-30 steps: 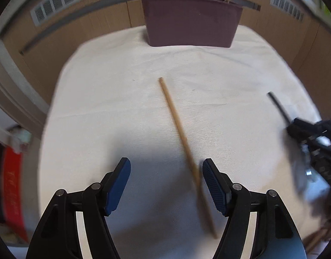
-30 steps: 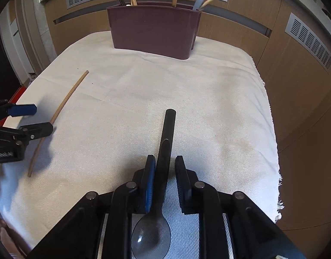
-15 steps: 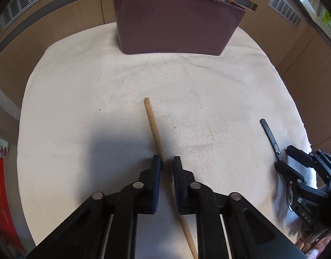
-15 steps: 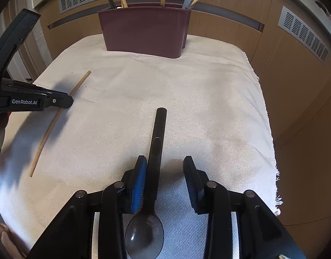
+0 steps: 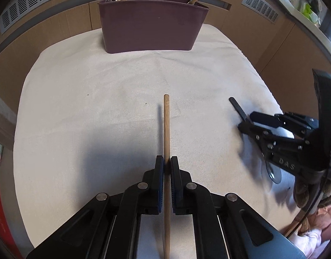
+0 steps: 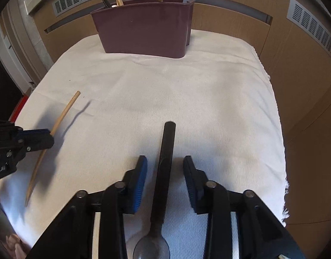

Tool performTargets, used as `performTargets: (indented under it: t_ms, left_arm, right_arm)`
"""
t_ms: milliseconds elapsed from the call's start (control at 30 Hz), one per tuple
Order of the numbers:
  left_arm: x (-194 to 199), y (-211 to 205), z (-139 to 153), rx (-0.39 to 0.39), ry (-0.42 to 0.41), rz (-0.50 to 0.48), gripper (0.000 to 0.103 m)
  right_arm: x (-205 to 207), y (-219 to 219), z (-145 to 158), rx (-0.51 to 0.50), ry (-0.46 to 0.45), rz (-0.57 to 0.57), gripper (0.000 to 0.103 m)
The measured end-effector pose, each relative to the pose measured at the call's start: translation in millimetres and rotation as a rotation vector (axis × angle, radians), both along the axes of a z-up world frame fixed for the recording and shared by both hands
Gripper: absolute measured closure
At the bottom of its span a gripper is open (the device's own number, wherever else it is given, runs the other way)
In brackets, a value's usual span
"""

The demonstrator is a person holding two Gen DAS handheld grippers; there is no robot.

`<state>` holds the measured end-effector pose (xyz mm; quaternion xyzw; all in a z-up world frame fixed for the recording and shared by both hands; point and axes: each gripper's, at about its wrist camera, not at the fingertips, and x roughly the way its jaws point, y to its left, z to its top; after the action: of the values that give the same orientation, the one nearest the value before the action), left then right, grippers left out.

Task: Organize utensils
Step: 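Lift the dark spoon and chopstick up toward the maroon holder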

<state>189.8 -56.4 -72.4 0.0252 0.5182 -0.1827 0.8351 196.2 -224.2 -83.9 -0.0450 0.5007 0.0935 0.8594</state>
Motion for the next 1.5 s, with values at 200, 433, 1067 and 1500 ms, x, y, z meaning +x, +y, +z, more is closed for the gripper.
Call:
performTargets:
  t_ms: [200, 433, 1067, 1500]
  left_arm:
    - [14, -9, -11, 0.048, 0.045, -0.009, 0.097]
    - [27, -32, -14, 0.132, 0.055, -0.054, 0.097]
    - [-13, -11, 36, -0.08, -0.142, -0.004, 0.098]
    - [22, -56, -15, 0.241, 0.024, -0.116, 0.089]
  right_arm:
    - [0, 5, 1, -0.024, 0.003, 0.042, 0.091]
    - [-8, -9, 4, -0.018, -0.018, 0.024, 0.091]
    - [-40, -15, 56, 0.104, -0.162, 0.0, 0.092]
    - [-42, -24, 55, 0.121, -0.154, -0.044, 0.092]
